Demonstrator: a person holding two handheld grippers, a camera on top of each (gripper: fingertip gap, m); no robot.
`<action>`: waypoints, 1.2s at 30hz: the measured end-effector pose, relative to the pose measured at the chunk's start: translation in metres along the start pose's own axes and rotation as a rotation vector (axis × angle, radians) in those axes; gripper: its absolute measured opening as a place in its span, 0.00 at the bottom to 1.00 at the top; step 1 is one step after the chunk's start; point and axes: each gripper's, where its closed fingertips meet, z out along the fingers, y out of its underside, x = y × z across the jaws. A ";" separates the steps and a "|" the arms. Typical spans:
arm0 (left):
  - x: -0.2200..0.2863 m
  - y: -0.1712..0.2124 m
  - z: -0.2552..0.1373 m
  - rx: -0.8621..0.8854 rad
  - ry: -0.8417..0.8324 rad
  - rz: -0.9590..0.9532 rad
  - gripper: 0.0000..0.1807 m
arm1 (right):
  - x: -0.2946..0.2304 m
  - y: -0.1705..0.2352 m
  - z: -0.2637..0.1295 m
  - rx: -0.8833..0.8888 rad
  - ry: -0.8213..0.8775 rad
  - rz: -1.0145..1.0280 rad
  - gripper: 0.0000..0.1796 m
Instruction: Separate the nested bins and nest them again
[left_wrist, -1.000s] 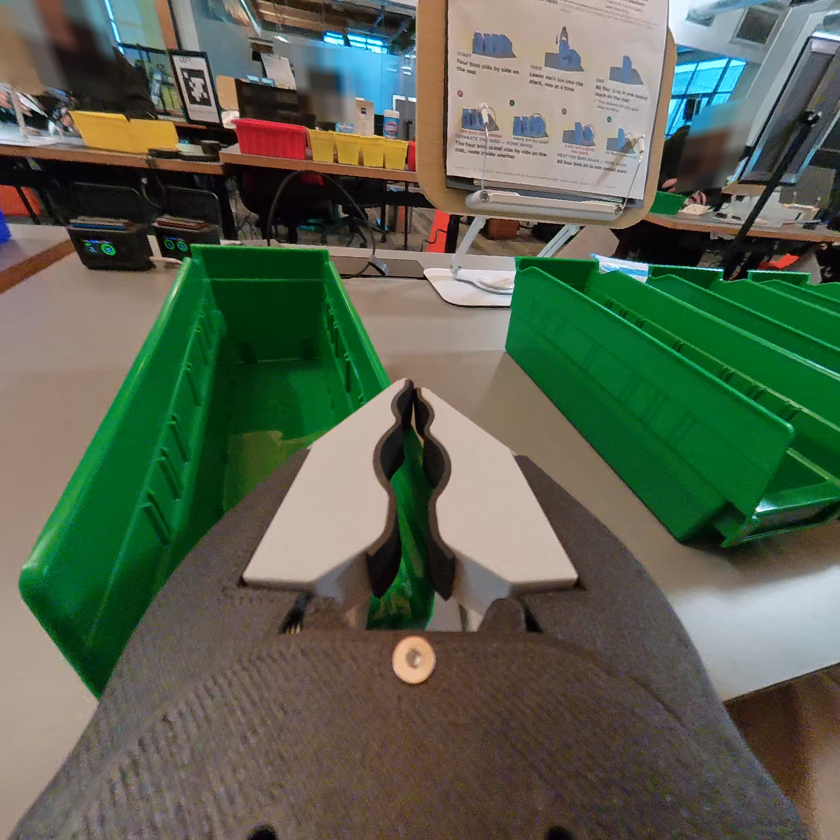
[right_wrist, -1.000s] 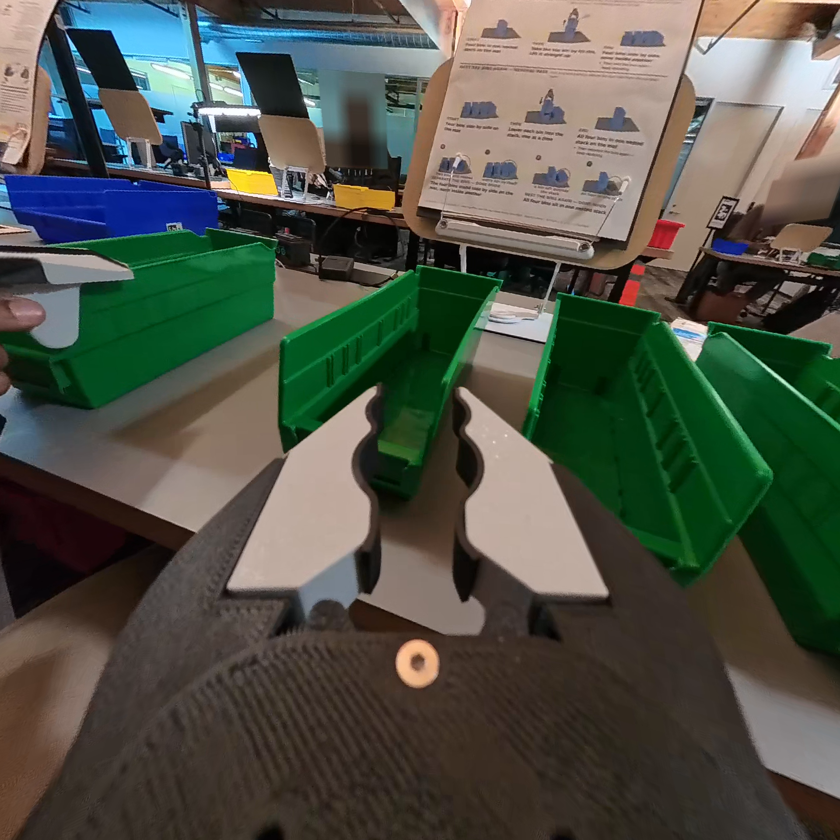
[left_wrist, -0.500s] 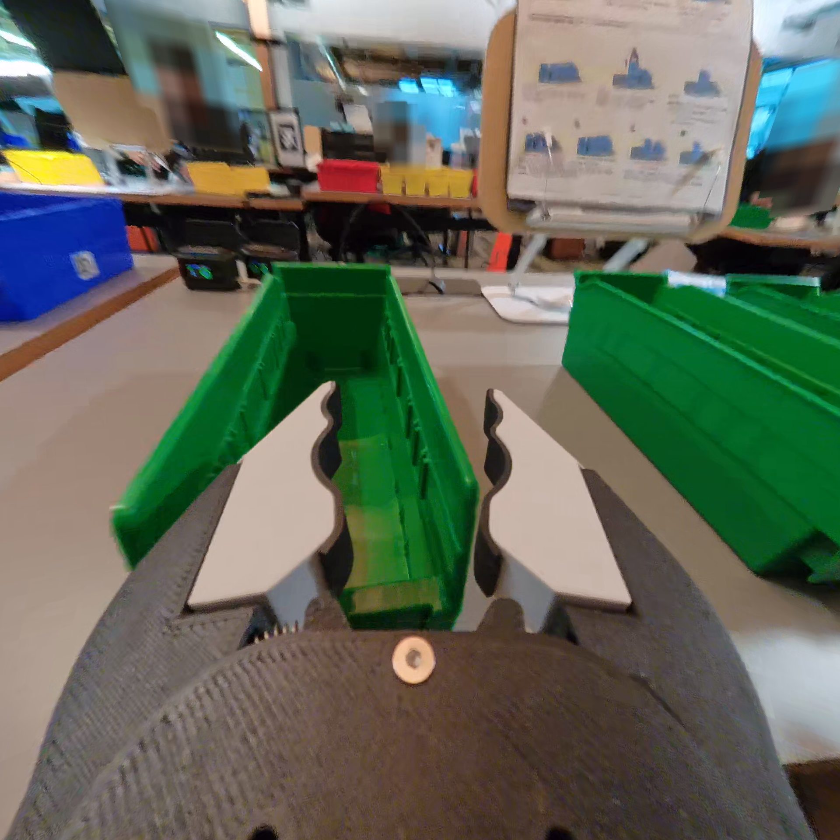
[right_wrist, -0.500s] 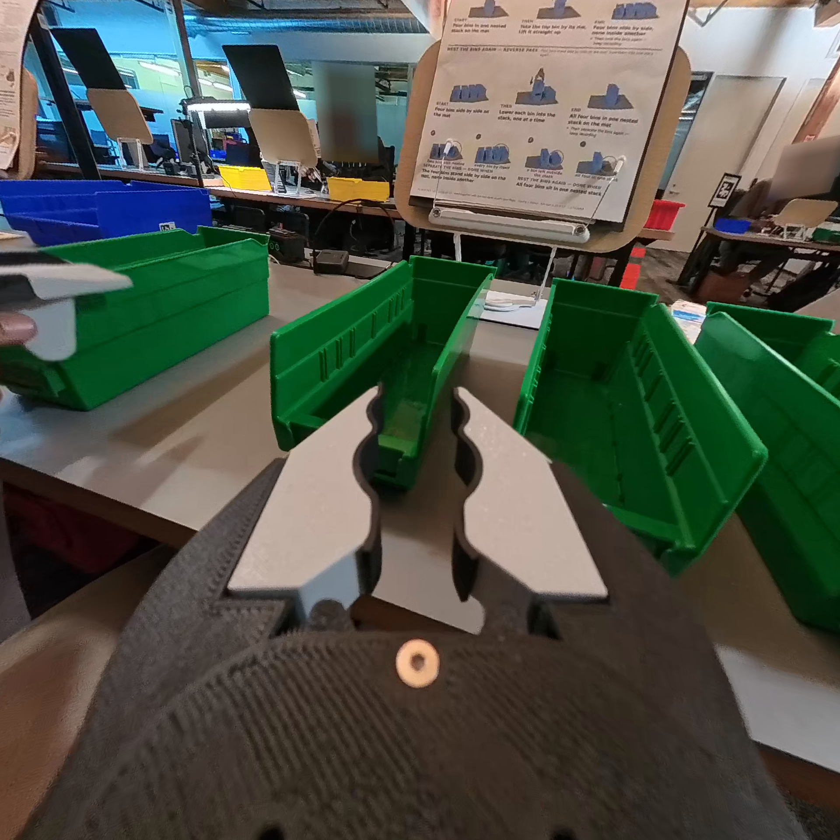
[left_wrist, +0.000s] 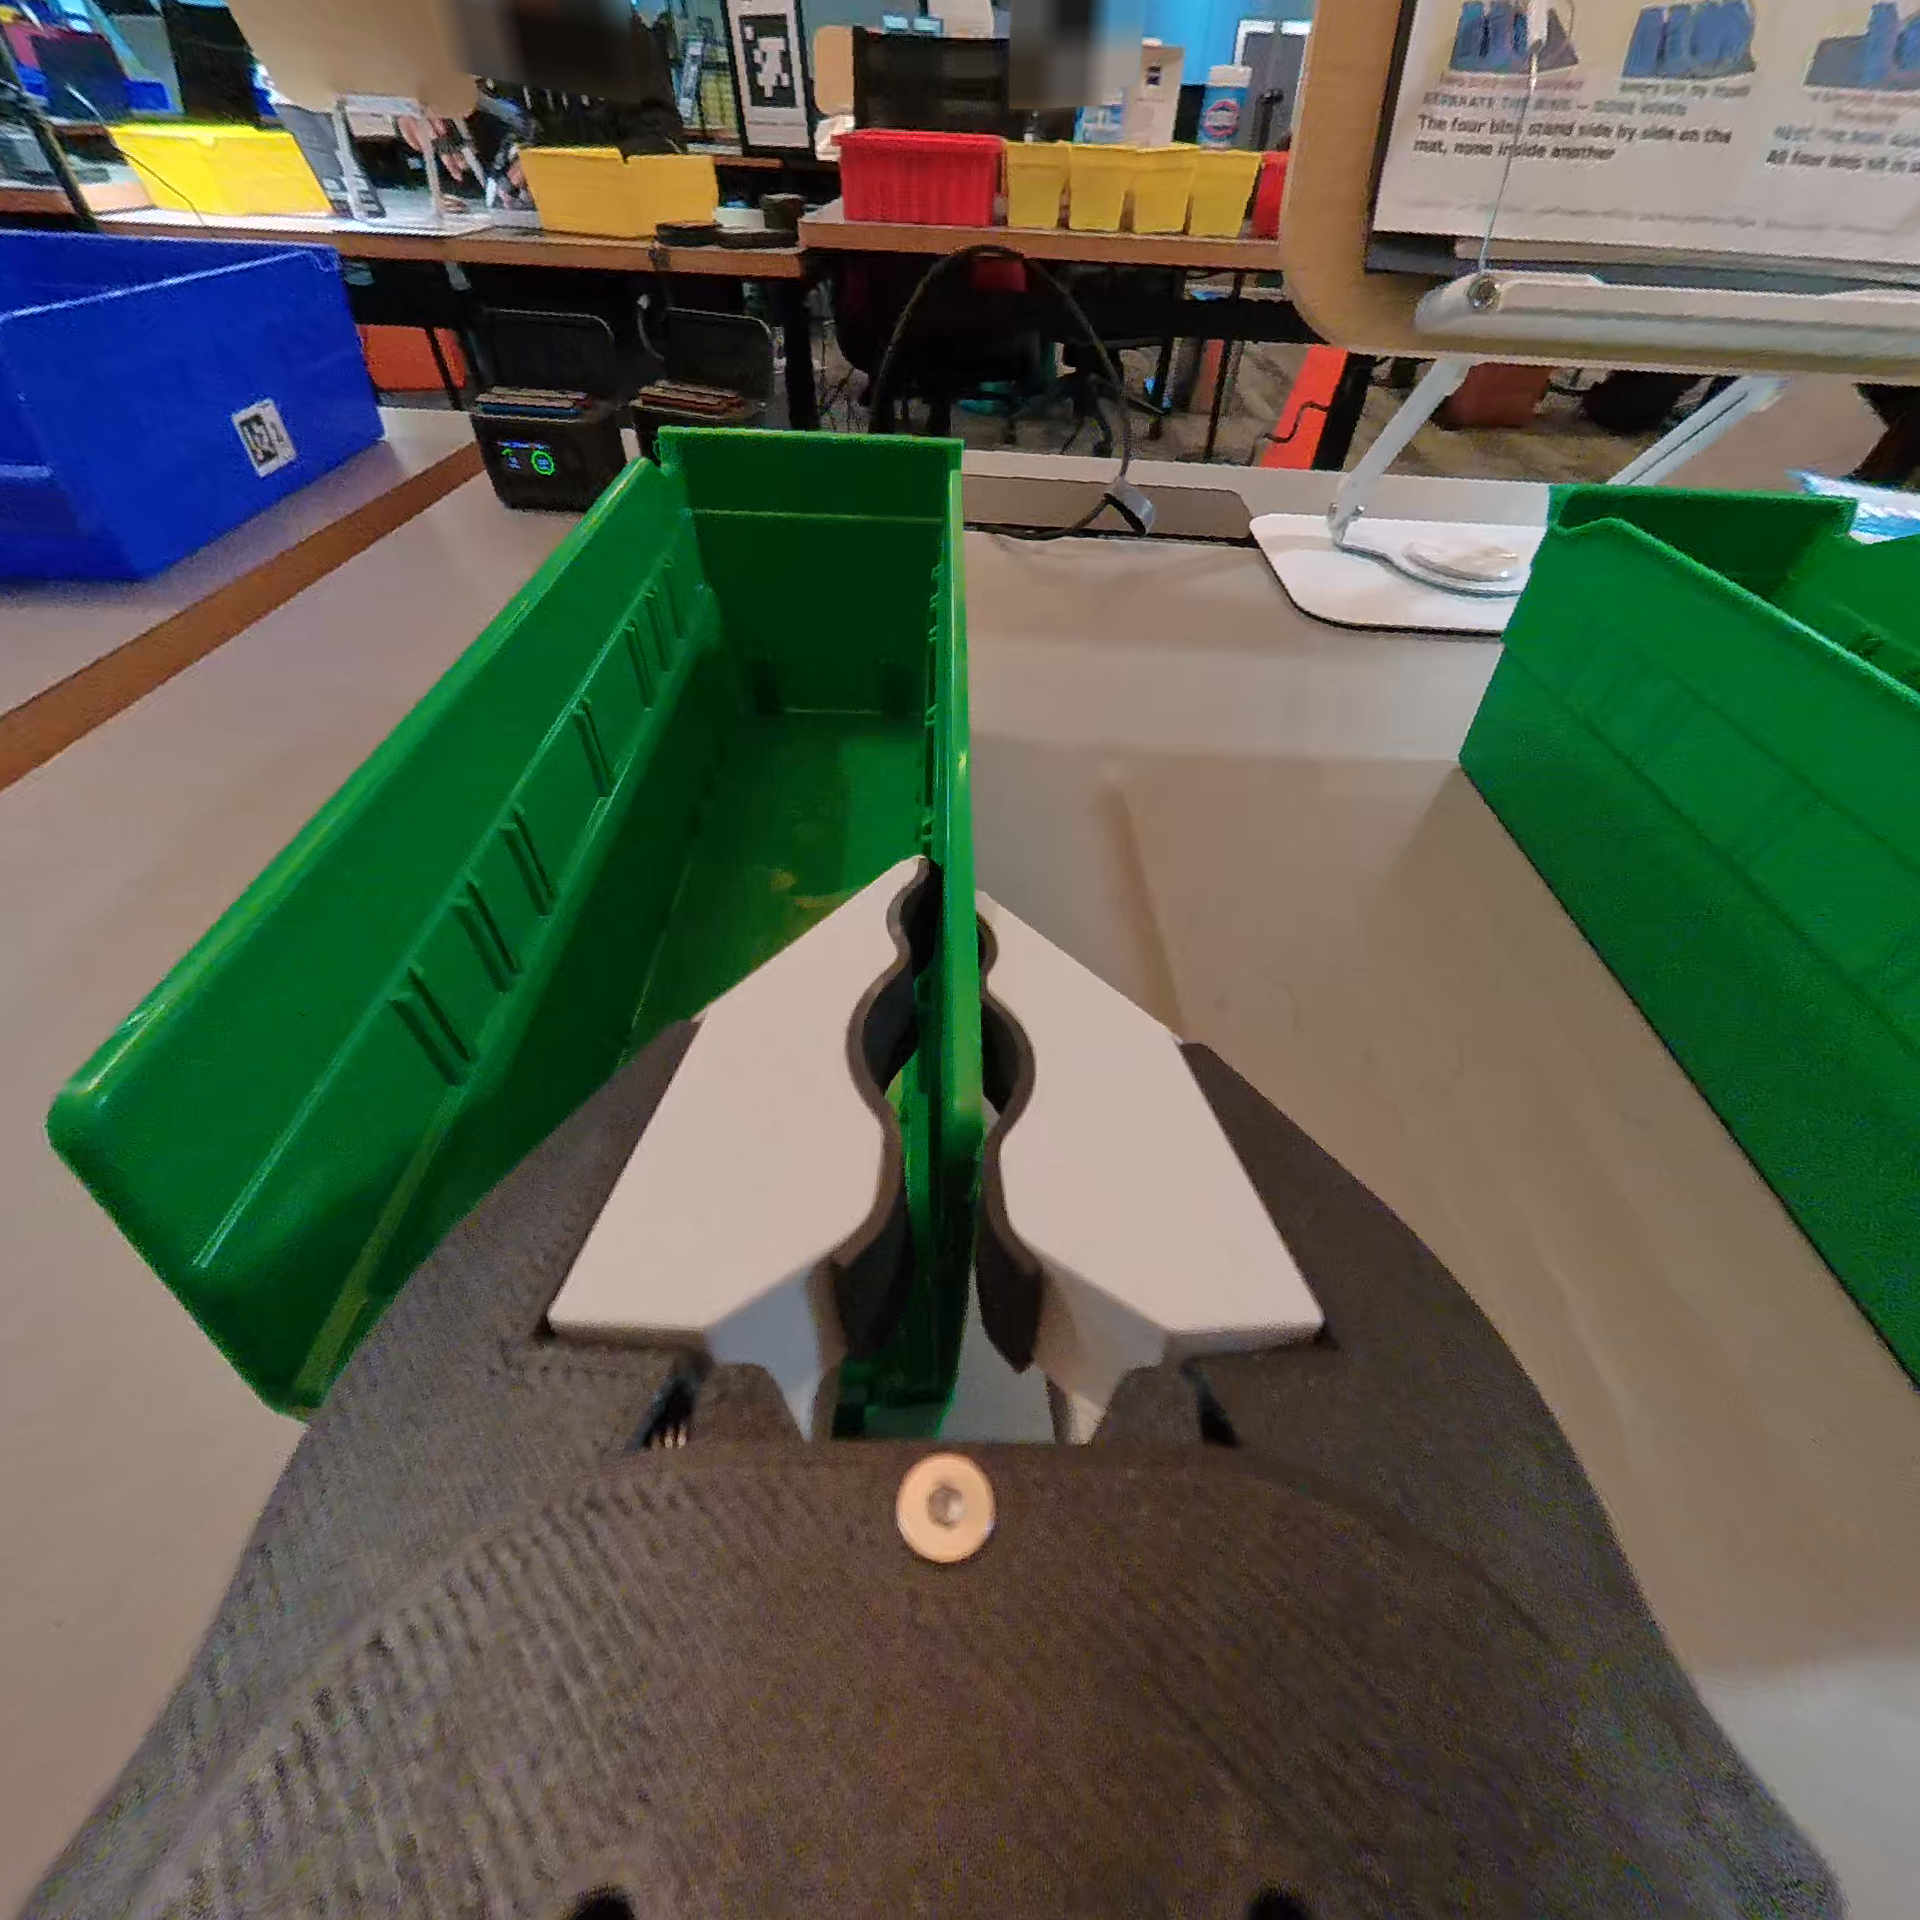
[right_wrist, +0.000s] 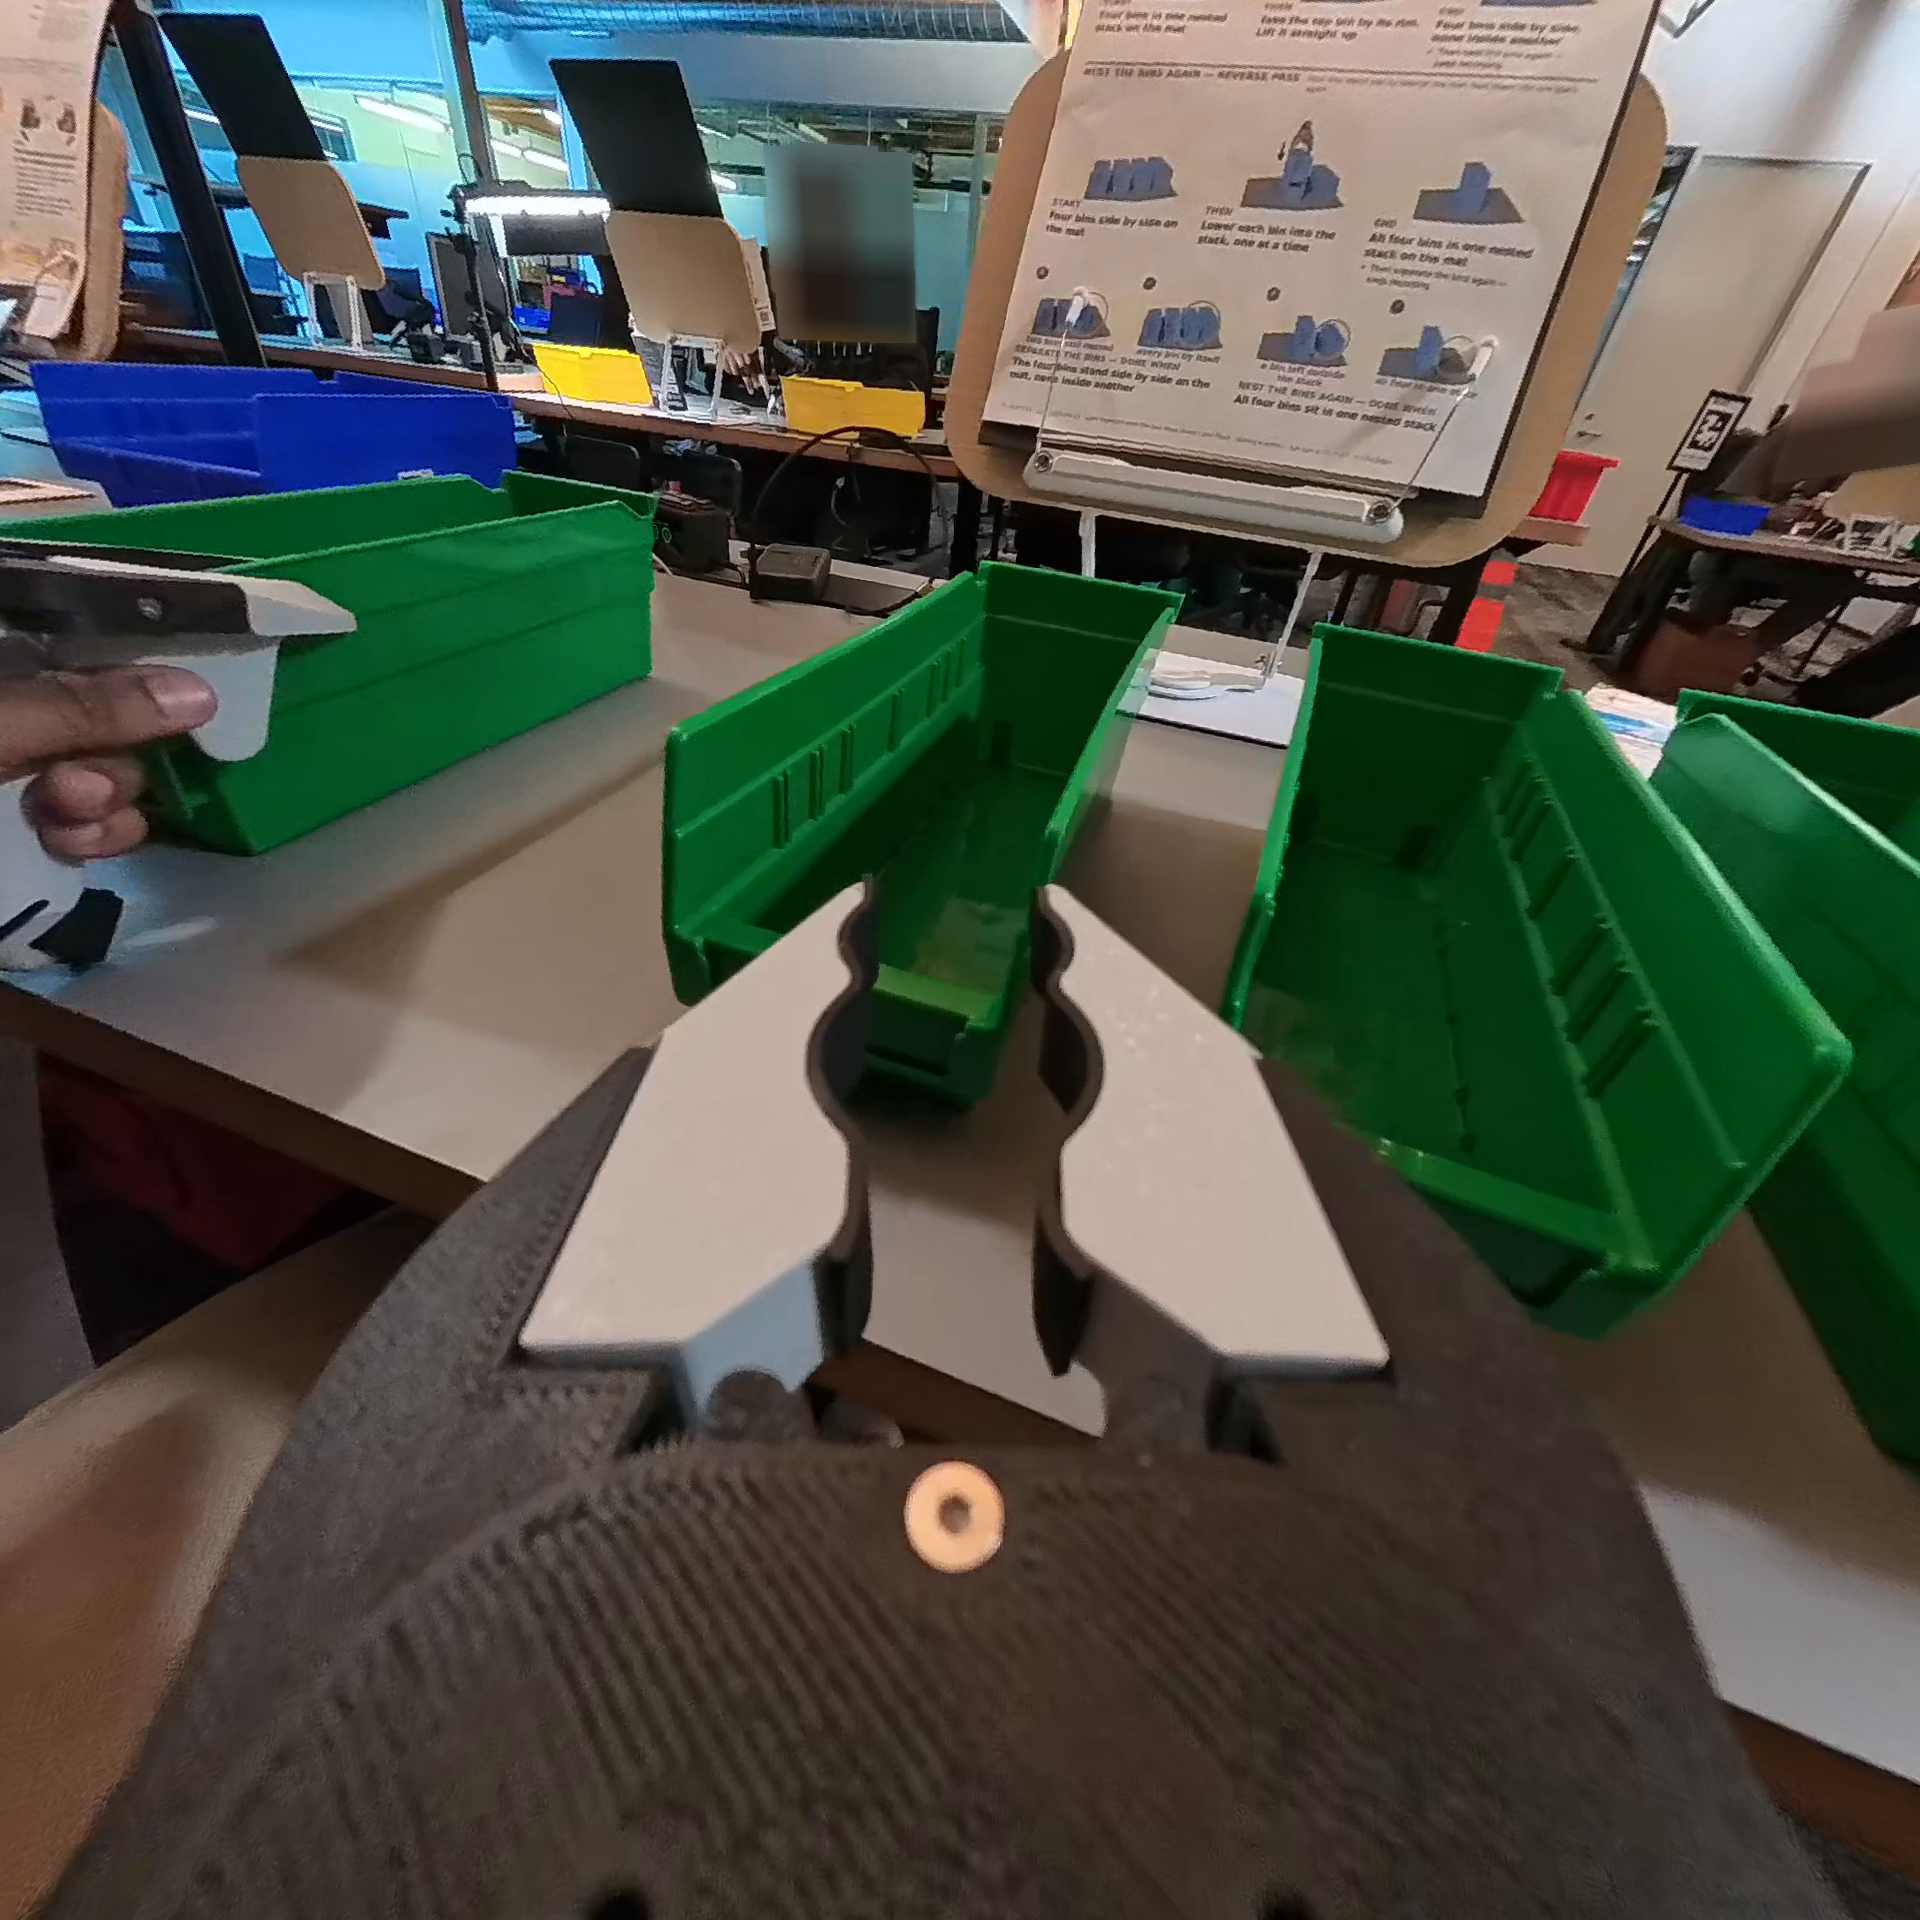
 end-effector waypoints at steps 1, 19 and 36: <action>-0.001 0.000 -0.001 0.000 0.005 0.003 0.00 | 0.001 -0.001 -0.001 0.003 0.006 -0.008 0.15; 0.046 -0.038 -0.059 0.165 0.277 -0.031 0.42 | 0.236 -0.057 -0.092 0.417 0.603 0.302 0.41; 0.099 -0.005 -0.081 0.096 0.455 0.038 0.32 | 0.327 0.072 -0.043 -0.093 0.473 0.526 0.07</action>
